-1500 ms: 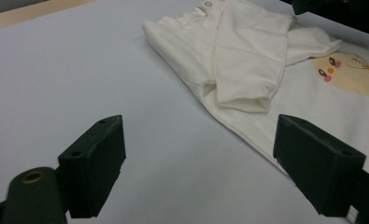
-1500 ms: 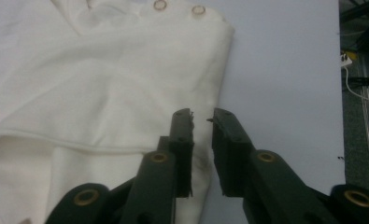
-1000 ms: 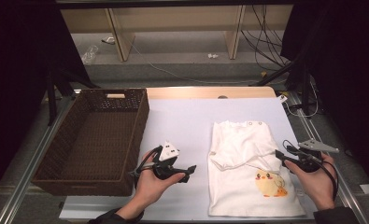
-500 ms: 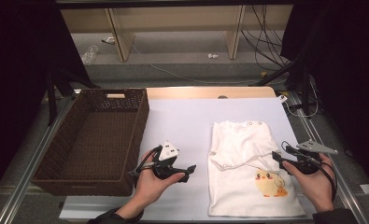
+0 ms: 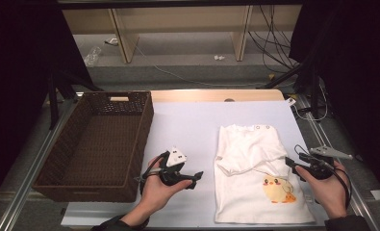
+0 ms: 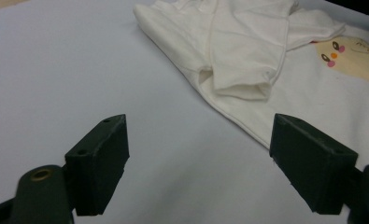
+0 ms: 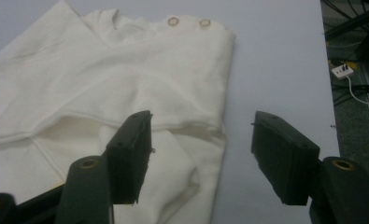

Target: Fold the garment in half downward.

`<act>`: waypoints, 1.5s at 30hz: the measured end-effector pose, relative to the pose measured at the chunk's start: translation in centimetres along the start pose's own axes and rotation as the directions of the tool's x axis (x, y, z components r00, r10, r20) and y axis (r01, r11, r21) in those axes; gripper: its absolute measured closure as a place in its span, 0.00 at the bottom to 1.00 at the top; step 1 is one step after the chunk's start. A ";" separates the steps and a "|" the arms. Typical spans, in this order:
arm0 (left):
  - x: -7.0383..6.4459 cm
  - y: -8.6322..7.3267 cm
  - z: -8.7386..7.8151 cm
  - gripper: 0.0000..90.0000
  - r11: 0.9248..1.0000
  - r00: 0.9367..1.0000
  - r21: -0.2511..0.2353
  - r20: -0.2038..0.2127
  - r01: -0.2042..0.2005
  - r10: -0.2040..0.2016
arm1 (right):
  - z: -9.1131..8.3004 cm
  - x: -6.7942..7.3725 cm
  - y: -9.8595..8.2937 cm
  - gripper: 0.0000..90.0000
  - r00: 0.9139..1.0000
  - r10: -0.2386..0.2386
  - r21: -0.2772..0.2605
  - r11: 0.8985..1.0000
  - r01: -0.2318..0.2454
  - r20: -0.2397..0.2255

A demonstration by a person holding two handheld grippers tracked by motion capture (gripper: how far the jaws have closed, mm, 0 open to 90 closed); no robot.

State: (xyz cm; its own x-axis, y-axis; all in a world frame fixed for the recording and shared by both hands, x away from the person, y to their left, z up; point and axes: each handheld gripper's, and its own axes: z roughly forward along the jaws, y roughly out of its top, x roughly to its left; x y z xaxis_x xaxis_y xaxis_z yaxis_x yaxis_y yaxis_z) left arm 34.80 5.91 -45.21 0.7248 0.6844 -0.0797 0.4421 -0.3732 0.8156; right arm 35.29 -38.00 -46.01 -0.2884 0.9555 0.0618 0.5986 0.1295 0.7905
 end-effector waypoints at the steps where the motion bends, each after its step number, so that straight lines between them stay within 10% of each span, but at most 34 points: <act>1: -0.2 0.0 0.2 0.23 1.000 1.000 0.006 -0.001 -0.005 0.005 | -0.1 -0.2 -0.1 0.49 1.000 0.003 0.010 1.000 -0.003 0.013; 22: -0.6 1.9 8.9 0.61 0.988 1.000 0.156 -0.030 0.011 -0.007 | 0.0 -1.4 -0.7 0.80 0.998 0.052 0.052 0.997 -0.054 0.037; 45: -1.1 2.8 10.5 0.80 0.985 1.000 0.170 0.001 -0.027 0.028 | 1.5 -1.0 -1.5 0.82 0.999 0.035 0.152 0.988 -0.038 0.021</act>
State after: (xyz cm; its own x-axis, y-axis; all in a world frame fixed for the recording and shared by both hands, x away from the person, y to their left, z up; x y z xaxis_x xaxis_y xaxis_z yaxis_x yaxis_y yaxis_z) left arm 40.79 -2.46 -48.79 0.7373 0.6731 -0.0577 0.5055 -0.4930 0.7081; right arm 35.84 -38.75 -48.18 -0.2515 0.9648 0.0770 0.7158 0.1319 0.6857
